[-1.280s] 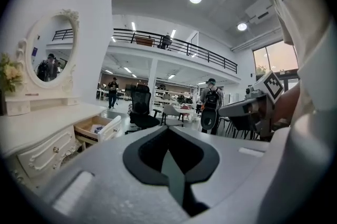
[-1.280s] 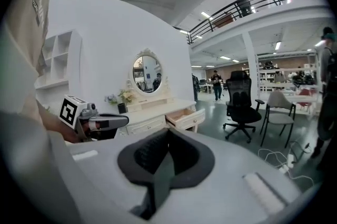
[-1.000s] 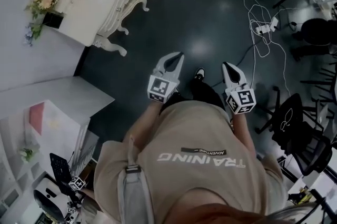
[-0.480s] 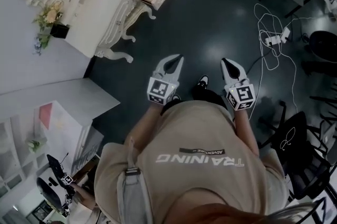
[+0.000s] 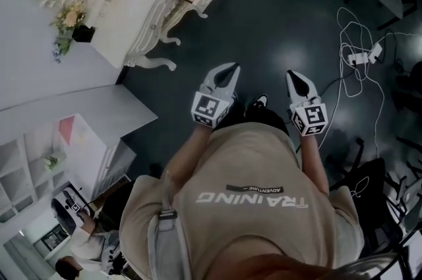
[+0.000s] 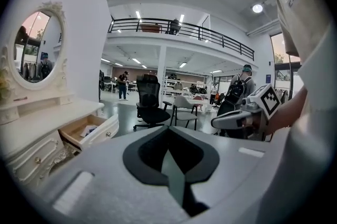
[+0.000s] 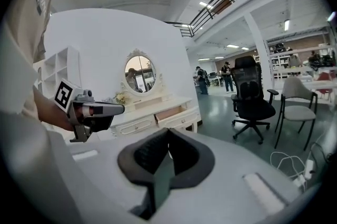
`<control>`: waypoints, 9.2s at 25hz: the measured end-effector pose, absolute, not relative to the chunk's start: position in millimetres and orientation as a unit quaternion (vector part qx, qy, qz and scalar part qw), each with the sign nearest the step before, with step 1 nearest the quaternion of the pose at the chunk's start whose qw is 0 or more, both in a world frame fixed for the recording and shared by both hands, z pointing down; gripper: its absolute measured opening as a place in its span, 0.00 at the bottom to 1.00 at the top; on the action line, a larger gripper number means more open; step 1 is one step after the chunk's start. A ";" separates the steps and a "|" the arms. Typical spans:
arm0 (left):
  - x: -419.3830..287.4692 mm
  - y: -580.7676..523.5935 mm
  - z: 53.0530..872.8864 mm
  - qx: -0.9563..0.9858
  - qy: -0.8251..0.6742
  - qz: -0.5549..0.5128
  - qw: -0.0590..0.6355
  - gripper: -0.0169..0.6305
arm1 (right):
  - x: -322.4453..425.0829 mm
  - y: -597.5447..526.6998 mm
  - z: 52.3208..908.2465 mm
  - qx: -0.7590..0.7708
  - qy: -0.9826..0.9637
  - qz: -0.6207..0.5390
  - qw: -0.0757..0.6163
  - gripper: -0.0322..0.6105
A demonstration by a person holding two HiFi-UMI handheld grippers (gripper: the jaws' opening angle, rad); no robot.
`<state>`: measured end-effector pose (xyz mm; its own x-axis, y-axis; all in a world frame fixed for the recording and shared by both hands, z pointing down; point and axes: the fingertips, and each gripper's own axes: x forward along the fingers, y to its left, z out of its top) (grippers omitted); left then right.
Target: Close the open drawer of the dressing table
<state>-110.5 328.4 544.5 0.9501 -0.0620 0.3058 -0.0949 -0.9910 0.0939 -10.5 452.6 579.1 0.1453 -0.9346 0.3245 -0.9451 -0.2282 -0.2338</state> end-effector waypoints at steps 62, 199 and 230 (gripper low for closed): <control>115.9 -110.5 525.7 0.888 -0.433 0.124 0.091 0.03 | 277.2 -80.1 578.0 0.481 -0.859 0.153 0.087 0.05; -85.2 -382.8 402.5 0.845 -0.533 0.039 -0.022 0.03 | 49.3 -404.0 453.8 0.342 -0.929 0.042 0.132 0.05; -80.1 -313.4 300.7 0.828 -0.551 0.014 -0.099 0.03 | 61.4 -355.4 284.9 0.363 -0.928 -0.075 0.024 0.05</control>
<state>-80.1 -313.4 300.7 0.3915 -0.9161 -0.0867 -0.9107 -0.3723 -0.1790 61.4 -355.4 284.9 -0.7350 -0.6781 -0.0092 -0.6708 0.7249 0.1567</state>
